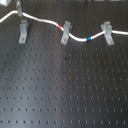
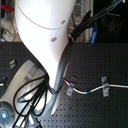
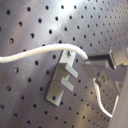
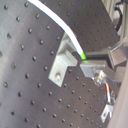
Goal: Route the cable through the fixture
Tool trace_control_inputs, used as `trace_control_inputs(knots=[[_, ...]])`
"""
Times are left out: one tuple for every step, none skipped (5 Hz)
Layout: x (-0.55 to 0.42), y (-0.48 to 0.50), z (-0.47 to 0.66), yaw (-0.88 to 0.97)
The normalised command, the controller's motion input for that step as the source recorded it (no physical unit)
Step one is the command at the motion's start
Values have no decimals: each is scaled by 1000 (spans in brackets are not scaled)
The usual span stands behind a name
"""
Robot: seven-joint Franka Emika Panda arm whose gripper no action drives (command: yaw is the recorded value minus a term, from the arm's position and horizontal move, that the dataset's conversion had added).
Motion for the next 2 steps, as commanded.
trace_control_inputs(knots=[[-233, -183, 148, 449], [-14, -3, 50, 234]])
